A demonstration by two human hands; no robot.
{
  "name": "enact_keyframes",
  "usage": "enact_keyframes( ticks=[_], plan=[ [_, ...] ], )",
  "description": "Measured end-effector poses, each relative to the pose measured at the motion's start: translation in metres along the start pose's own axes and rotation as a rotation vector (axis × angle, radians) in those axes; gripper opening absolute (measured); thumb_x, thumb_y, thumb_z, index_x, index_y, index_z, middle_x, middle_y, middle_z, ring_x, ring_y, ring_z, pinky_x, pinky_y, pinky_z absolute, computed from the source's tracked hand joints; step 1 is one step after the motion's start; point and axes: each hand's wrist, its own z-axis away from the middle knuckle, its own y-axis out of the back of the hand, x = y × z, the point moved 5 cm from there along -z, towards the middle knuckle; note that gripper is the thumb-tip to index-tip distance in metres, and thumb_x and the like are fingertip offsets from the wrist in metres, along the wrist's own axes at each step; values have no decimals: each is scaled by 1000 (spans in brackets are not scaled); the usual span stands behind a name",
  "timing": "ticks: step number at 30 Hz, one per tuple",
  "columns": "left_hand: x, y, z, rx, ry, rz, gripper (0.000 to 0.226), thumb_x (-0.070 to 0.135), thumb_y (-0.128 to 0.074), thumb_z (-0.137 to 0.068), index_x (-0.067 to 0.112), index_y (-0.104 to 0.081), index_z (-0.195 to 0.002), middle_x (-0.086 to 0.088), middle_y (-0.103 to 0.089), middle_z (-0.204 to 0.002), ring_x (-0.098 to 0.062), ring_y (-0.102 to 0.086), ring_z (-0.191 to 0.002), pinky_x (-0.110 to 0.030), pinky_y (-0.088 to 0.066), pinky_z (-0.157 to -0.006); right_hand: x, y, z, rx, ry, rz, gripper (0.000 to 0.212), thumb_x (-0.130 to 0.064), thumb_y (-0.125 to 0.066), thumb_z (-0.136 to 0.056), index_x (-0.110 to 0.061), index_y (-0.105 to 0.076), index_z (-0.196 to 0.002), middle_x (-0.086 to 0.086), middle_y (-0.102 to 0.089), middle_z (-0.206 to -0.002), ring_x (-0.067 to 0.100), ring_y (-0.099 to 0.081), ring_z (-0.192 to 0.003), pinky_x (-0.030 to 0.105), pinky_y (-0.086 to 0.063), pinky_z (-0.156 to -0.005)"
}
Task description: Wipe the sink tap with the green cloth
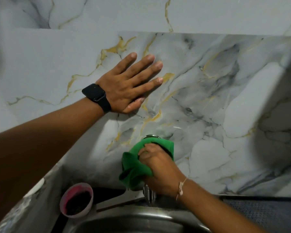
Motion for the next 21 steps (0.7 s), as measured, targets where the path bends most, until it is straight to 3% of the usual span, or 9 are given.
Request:
enact_keyframes(
  ticks=[4,6,9,11,13,16,18,20,21],
  plan=[
    [0,5,-1,-14,2,0,67,43,-34,-90,18,-29,-151,-14,-32,-157,-34,-26,-147,-53,-20,-117,-36,-29,42,-130,182,123,25,-40,-61,-69,-18,-72,-72,-1,-64,-76,24,-54,-90,39,-55,-82],
    [0,6,0,-19,1,-15,67,43,-34,-90,18,-28,-151,-14,-31,-157,-33,-25,-147,-52,-18,-118,-22,-11,21,-63,147,96,23,-37,-61,-78,-17,-71,-75,4,-64,-82,22,-56,-86,39,-55,-80],
    [1,2,0,-39,-5,-13,67,45,-30,-91,19,-23,-153,-13,-24,-160,-32,-16,-150,-50,-10,-122,0,15,-10,43,75,-23,35,-31,-53,-84,-3,-65,-68,14,-65,-71,30,-58,-74,41,-46,-81],
    [0,-3,0,-75,0,-7,67,45,-27,-92,20,-20,-154,-12,-19,-162,-31,-12,-151,-49,-4,-123,5,7,-5,160,-9,-165,32,-30,-55,-83,-2,-70,-77,15,-72,-85,29,-59,-89,39,-44,-94],
    [2,-1,3,-131,12,18,67,45,-27,-92,20,-18,-154,-11,-17,-163,-32,-11,-151,-51,-5,-123,-6,-13,24,229,-62,-164,32,-33,-62,-76,-9,-74,-92,13,-70,-116,22,-47,-119,32,-31,-115],
    [7,10,1,-257,77,125,71,44,-31,-90,19,-16,-154,-13,-16,-163,-35,-10,-150,-57,-10,-120,-34,-29,57,32,-7,11,38,-39,-67,-69,-13,-75,-96,12,-56,-138,21,-31,-140,39,-18,-125],
    [19,29,-3,-391,194,242,83,43,-43,-80,18,-15,-154,-14,-10,-163,-35,-4,-150,-59,-7,-120,-52,-13,73,-22,26,-43,39,-37,-65,-77,-13,-75,-105,12,-60,-136,22,-41,-138,34,-14,-126],
    [44,44,0,-581,354,458,84,41,-54,-77,21,-22,-152,-11,-2,-164,-31,4,-151,-55,-4,-123,-65,6,90,-2,-26,-267,35,-35,-62,-83,-15,-73,-109,9,-69,-125,20,-57,-122,32,-32,-119],
    [59,55,4,-665,471,642,73,38,-58,-82,22,-34,-148,-8,-6,-164,-27,0,-151,-50,-7,-125,-70,19,103,14,-101,-425,34,-37,-61,-84,-15,-72,-107,8,-73,-115,17,-64,-110,34,-45,-107]
  ],
)
